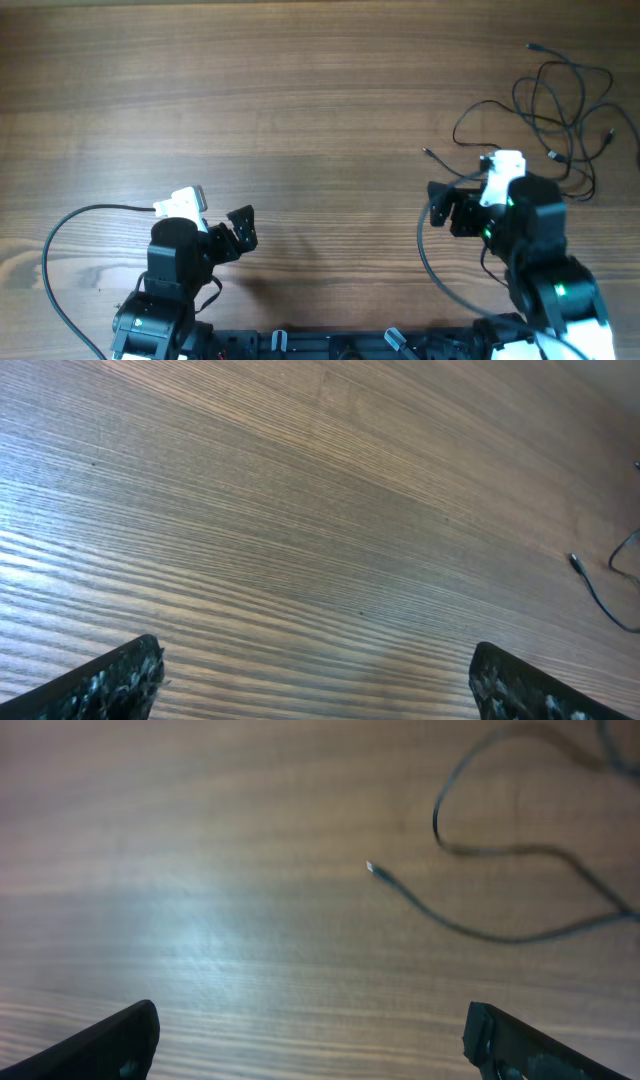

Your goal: Untangle cables

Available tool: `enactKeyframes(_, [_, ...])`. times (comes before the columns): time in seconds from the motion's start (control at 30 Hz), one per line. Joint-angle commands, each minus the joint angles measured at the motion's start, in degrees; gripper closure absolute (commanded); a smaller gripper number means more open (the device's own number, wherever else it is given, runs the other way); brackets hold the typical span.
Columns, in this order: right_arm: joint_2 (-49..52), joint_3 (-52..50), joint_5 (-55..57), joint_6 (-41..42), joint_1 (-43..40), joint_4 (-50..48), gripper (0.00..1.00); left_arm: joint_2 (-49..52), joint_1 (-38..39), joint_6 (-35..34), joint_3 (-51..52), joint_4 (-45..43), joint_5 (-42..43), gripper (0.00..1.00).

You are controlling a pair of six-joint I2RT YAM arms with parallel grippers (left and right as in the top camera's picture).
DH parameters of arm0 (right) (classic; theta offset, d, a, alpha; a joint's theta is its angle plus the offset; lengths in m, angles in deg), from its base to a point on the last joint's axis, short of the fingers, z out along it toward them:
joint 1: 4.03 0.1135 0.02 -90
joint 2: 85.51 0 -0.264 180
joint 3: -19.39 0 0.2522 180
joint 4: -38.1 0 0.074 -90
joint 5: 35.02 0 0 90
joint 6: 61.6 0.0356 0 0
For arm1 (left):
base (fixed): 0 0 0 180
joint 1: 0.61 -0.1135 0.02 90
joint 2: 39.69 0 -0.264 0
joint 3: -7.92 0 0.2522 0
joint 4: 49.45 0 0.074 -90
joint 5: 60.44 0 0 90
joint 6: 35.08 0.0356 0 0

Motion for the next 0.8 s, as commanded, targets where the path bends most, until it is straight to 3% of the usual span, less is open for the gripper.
enactKeyframes(0.0, [-6.64, -0.07, 3.85, -1.25, -0.04, 0.02, 0.00, -0.04, -0.09, -0.55, 0.83, -0.02, -0.13, 0.00])
enactKeyframes(0.23, [-19.82, -2.73, 4.42, -4.70, -0.04, -5.01, 0.00, -0.04, -0.09, -0.55, 0.83, 0.00, -0.13, 0.00])
enactKeyframes(0.53, [-36.81, -22.91, 3.76, -4.02, -0.15, -33.22, 0.00, -0.04, -0.09, -0.55, 0.83, 0.00, -0.13, 0.00])
enactKeyframes(0.77, [-40.09, -35.08, 2.67, -3.98, -3.15, -52.41, 0.00, -0.04, -0.09, -0.55, 0.83, 0.00, -0.13, 0.00])
